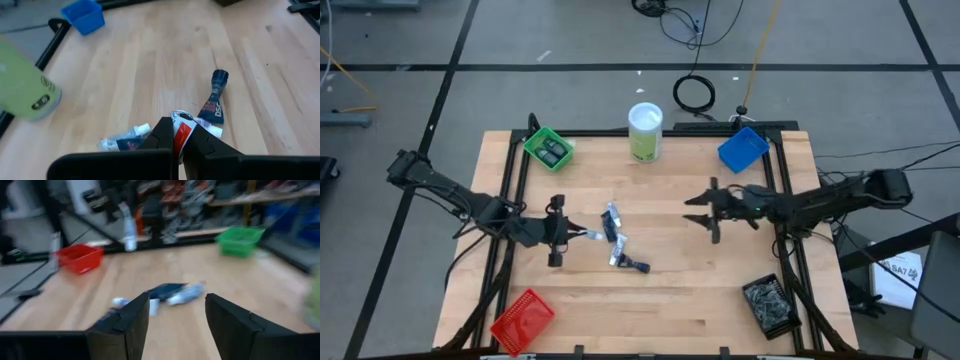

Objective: Pick & Place Travel size toiletries
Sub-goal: Put the right white toothpaste into the red bin

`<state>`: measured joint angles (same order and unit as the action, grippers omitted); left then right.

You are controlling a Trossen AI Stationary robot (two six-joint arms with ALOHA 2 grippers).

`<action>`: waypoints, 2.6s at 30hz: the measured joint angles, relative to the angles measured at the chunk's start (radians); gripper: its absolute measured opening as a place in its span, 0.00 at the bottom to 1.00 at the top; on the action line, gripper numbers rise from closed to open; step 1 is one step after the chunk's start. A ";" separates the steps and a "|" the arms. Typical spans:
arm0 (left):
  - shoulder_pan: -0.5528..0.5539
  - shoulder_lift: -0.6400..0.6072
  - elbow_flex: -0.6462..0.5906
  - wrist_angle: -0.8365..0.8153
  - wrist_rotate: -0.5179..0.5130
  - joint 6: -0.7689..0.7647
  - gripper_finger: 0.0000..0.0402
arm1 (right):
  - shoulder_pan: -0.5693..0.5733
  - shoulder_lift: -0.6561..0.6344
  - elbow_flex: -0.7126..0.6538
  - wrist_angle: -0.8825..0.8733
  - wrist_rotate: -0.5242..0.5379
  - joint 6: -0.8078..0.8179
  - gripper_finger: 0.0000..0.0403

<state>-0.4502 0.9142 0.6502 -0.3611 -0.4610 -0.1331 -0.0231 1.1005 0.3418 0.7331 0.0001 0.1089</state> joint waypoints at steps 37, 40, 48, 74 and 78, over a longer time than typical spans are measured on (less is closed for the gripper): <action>-0.043 0.002 0.082 -0.226 0.038 -0.210 0.01 | 0.019 -0.884 -0.327 -0.395 0.053 -0.038 0.36; -0.066 0.020 0.167 -0.340 0.053 -0.275 0.01 | 0.018 -0.918 -0.327 -0.413 0.055 -0.038 0.35; -0.212 0.156 0.334 -0.555 0.274 -0.557 0.01 | 0.018 -0.941 -0.327 -0.413 0.054 -0.044 0.34; -0.612 0.440 0.342 -0.484 0.571 -1.738 0.01 | 0.018 -0.941 -0.328 -0.402 0.134 -0.072 0.33; -0.612 0.440 0.342 -0.413 0.640 -1.838 0.02 | 0.018 -0.941 -0.328 -0.406 0.132 -0.071 0.33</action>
<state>-1.0618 1.3540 0.9924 -0.7744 0.1786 -1.9708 -0.0051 0.1596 0.0139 0.3275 0.1320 0.0376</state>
